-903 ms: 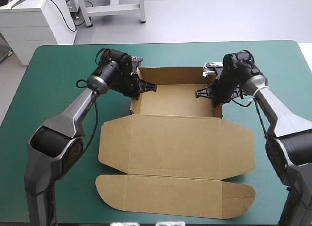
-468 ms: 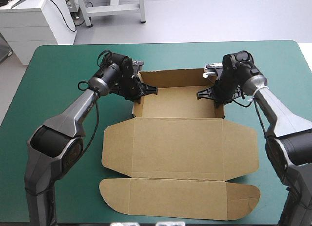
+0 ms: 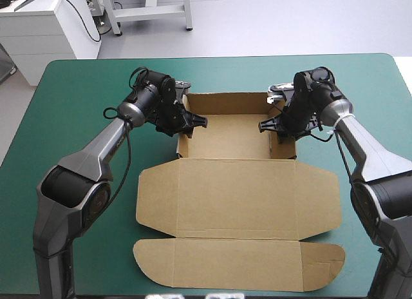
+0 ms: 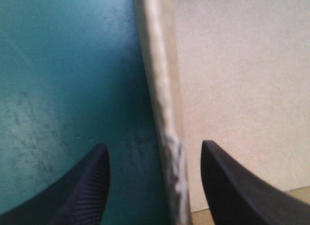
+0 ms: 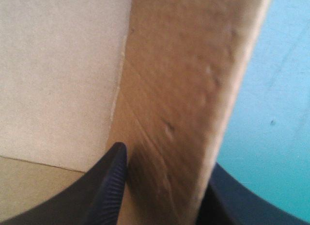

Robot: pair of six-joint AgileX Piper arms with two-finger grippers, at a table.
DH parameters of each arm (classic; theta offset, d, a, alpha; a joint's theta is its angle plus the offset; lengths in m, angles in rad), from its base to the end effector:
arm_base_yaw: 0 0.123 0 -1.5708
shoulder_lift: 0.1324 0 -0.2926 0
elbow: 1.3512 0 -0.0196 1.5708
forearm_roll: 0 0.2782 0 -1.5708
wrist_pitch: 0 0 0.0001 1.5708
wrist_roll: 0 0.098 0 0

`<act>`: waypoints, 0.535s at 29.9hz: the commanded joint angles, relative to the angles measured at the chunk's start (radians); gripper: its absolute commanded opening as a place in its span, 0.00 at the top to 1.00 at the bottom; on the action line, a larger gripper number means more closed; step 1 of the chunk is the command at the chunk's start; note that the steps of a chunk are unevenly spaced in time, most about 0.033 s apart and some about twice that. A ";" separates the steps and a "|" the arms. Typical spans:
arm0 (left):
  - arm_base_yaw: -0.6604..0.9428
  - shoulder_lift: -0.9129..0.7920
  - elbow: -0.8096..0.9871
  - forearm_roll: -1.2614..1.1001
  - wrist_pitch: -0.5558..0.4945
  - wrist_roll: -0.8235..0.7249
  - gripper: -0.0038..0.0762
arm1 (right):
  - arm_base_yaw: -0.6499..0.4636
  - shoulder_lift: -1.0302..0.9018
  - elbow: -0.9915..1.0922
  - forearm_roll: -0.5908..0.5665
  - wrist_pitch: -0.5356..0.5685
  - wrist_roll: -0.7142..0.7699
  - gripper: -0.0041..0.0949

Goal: Fold the box

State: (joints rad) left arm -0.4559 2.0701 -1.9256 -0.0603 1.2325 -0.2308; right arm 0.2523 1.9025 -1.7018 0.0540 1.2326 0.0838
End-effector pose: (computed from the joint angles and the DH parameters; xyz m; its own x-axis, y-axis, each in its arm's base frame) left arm 0.4274 -0.2158 0.2688 -0.9481 0.1889 -0.2556 0.2255 0.9666 -0.1219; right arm 0.4165 0.1125 0.2772 -0.9655 -0.1441 -0.2171 -0.1631 0.9840 0.0720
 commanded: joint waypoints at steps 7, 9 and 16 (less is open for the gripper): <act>0.004 -0.061 -0.199 0.001 0.059 0.030 0.41 | -0.037 -0.055 -0.194 0.001 0.013 0.043 0.33; 0.006 -0.068 -0.258 0.003 0.059 0.029 0.48 | -0.052 -0.064 -0.242 0.022 0.013 0.045 0.32; 0.004 -0.159 -0.331 -0.005 0.059 0.079 0.96 | -0.061 -0.111 -0.288 0.037 0.013 0.045 0.32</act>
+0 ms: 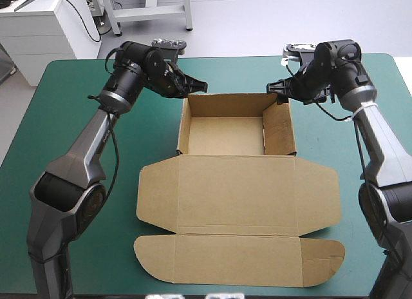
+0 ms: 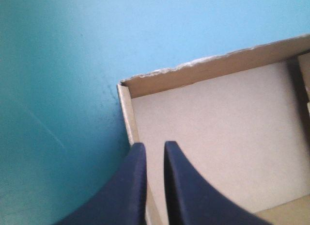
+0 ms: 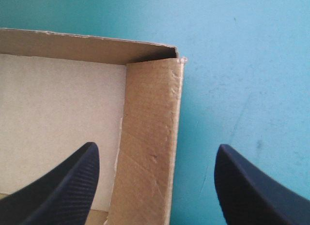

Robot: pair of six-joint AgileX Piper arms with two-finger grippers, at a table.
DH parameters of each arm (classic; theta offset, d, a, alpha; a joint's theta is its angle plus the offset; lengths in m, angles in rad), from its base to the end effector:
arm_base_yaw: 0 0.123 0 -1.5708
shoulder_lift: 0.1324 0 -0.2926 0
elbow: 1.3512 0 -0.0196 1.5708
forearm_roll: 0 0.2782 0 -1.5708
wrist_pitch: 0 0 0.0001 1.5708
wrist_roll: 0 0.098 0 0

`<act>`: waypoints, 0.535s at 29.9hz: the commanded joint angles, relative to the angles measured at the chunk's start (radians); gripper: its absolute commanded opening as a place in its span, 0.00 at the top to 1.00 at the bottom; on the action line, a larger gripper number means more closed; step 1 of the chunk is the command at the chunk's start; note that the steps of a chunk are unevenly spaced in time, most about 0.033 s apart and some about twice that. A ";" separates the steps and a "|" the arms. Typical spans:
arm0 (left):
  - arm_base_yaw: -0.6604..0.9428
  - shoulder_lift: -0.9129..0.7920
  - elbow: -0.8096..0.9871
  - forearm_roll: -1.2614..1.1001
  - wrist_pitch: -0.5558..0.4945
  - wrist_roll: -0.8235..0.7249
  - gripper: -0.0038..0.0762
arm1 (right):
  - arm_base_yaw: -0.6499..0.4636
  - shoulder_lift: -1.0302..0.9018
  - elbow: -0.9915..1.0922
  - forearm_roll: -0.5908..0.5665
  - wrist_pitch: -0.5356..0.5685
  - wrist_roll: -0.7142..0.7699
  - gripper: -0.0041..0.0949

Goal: Fold the box

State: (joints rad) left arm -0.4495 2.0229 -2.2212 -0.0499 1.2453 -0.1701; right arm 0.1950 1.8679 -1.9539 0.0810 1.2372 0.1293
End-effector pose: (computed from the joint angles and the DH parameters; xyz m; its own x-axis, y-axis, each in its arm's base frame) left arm 0.4294 -0.2123 0.3840 -0.8096 0.1854 -0.5569 0.3141 0.9384 -0.1442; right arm 0.4301 0.0926 0.3708 -0.8825 -0.0165 -0.4700 -0.0938 0.9855 0.1415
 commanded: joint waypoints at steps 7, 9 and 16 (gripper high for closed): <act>-0.062 -0.316 0.155 0.088 0.046 0.040 0.96 | -0.004 -0.090 -0.026 -0.010 0.010 -0.012 0.32; -0.074 -0.390 0.251 0.129 0.044 0.040 0.96 | -0.004 -0.090 0.006 -0.034 0.010 -0.012 0.32; -0.072 -0.670 0.621 0.136 -0.050 0.035 0.96 | -0.004 -0.089 0.166 -0.040 -0.026 -0.028 0.32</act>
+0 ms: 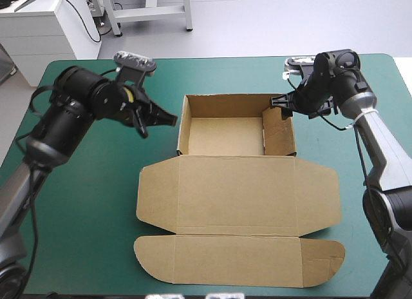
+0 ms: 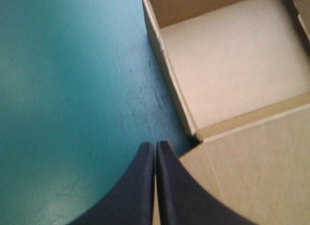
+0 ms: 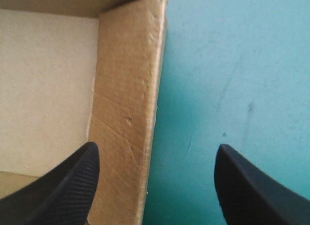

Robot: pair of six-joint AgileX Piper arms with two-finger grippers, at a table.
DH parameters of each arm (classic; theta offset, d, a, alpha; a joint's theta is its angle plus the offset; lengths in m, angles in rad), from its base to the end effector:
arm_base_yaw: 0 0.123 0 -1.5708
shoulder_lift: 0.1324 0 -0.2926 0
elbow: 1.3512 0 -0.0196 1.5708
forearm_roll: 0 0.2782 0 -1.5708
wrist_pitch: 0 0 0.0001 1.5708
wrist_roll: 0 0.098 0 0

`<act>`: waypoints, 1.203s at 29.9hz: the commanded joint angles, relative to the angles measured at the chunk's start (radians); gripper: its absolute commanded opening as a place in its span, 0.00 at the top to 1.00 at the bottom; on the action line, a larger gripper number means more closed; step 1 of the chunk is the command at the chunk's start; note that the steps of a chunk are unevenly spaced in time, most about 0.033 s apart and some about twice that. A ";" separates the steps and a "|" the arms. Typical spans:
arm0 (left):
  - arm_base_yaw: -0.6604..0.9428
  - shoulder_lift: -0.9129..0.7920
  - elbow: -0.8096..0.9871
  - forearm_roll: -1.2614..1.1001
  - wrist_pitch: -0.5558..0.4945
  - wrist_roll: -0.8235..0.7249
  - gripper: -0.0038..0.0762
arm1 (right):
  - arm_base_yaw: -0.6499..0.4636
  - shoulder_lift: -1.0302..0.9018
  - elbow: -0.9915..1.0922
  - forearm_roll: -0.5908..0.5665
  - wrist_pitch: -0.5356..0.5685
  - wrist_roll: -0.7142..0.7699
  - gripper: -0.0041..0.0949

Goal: Fold the box

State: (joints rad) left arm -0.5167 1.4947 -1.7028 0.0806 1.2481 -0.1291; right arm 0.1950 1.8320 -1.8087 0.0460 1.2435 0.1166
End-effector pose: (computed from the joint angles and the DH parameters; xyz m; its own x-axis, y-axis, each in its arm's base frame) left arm 0.2937 -0.1583 0.4352 -0.7513 0.3084 -0.5835 0.3785 0.9256 0.0019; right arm 0.4170 0.0867 0.3400 -0.9265 -0.0496 -0.3730 -0.0893 0.9919 0.0899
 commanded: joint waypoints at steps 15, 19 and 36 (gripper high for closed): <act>-0.004 -0.612 0.756 0.003 -0.279 -0.007 0.96 | -0.002 0.041 0.069 0.055 -0.069 -0.045 0.32; -0.004 -0.704 0.894 0.003 -0.346 -0.008 0.96 | -0.002 0.065 0.069 0.055 -0.063 -0.045 0.33; -0.004 -0.951 1.120 0.003 -0.448 -0.016 0.96 | -0.010 0.092 -0.109 0.073 -0.013 -0.076 0.98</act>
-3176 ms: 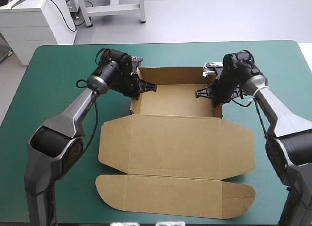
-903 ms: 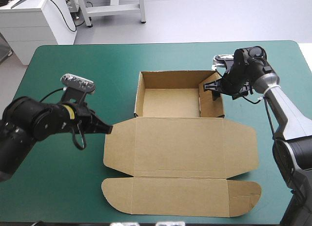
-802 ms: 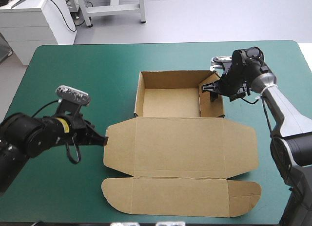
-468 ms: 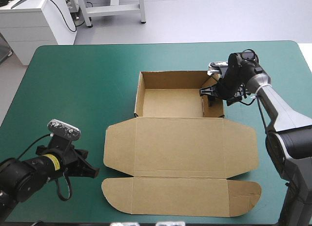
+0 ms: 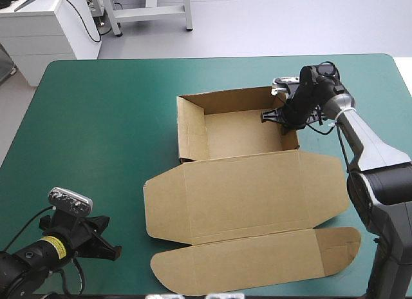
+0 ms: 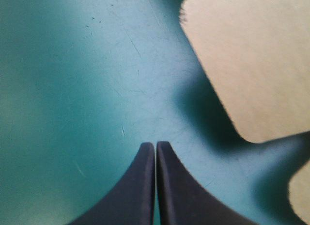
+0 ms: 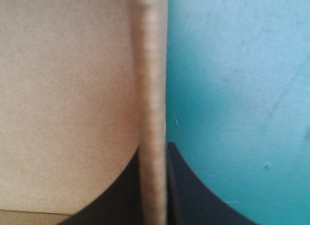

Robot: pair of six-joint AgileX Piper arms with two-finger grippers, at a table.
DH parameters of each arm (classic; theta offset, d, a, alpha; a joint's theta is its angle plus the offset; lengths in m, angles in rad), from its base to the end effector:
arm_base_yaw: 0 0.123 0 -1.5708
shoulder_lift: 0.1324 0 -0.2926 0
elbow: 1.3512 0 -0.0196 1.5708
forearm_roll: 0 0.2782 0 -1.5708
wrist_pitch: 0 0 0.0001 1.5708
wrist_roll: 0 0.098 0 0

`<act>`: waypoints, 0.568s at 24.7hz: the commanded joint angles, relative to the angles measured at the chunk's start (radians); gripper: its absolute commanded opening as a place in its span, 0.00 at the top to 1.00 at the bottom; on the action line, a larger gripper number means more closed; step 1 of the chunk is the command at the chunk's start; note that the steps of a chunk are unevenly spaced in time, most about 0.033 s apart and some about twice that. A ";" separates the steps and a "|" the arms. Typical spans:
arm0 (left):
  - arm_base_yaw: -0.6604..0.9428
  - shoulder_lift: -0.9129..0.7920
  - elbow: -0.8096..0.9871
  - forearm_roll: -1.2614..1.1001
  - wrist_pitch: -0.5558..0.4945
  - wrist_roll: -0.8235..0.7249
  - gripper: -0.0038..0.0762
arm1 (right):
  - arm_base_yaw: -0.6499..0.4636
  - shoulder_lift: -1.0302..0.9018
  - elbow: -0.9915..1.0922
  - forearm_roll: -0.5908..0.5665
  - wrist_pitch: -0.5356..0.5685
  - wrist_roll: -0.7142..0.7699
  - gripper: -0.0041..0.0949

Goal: Fold the box

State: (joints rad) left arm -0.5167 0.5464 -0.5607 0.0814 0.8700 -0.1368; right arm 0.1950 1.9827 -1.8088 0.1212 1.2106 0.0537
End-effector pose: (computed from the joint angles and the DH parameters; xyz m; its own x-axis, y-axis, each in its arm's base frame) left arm 0.1051 -0.0527 0.2865 -0.6394 0.2667 -0.7212 0.4018 0.9156 -0.0176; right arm 0.4460 0.0994 0.2750 -0.9610 -0.0921 -0.2607 -0.1307 0.9822 0.1346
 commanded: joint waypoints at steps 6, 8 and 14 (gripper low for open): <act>-0.004 -0.004 -0.022 0.004 -0.080 -0.009 0.96 | -0.113 -0.093 -0.322 -0.073 0.035 -0.021 0.98; -0.004 -0.004 -0.022 0.004 -0.080 -0.009 0.96 | -0.185 -0.112 -0.374 -0.078 0.035 -0.028 0.98; -0.004 -0.004 -0.022 0.006 -0.088 0.000 0.96 | -0.509 -0.115 -0.389 -0.081 0.035 -0.054 0.98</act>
State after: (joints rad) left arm -0.5167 0.5403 -0.5590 0.0822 0.8406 -0.1368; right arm -0.2399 1.9122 -2.1729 0.0326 1.2487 0.0142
